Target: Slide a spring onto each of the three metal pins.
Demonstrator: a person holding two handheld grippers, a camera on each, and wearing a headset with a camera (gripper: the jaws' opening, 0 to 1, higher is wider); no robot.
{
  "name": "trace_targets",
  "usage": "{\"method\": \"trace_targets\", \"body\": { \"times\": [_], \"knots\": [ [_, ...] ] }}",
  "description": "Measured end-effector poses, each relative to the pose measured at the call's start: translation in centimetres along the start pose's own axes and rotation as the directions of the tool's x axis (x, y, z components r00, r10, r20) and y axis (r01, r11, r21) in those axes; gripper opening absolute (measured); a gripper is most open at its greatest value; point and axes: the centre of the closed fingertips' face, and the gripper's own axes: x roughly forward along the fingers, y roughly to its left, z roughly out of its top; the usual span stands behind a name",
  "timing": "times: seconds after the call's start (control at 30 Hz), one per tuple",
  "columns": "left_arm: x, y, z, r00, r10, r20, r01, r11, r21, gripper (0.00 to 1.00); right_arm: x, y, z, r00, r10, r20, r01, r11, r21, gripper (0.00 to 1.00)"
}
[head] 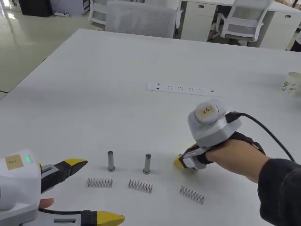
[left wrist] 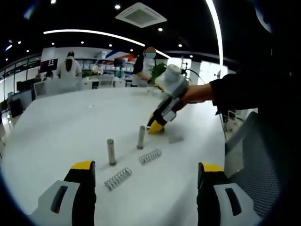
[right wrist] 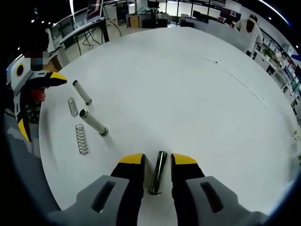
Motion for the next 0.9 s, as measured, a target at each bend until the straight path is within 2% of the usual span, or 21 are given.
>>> {"method": "trace_targets", "body": {
  "times": [0.27, 0.47, 0.9],
  "knots": [
    [0.06, -0.09, 0.01, 1.0, -0.002, -0.001, 0.002, 1.0, 0.002, 0.87, 0.09, 0.07, 0.05, 0.9997, -0.008, -0.023, 0.008, 1.0, 0.007, 0.17],
    [0.07, -0.12, 0.03, 1.0, -0.004, -0.003, 0.004, 1.0, 0.002, 0.86, 0.13, 0.34, 0.08, 0.9988, -0.019, -0.045, 0.019, 1.0, 0.002, 0.08],
    [0.21, -0.31, 0.05, 0.9999, -0.009, -0.006, 0.009, 1.0, 0.005, 0.86, 0.11, 0.24, 0.01, 0.9989, -0.033, -0.035, 0.034, 0.999, 0.039, 0.05]
  ]
}}
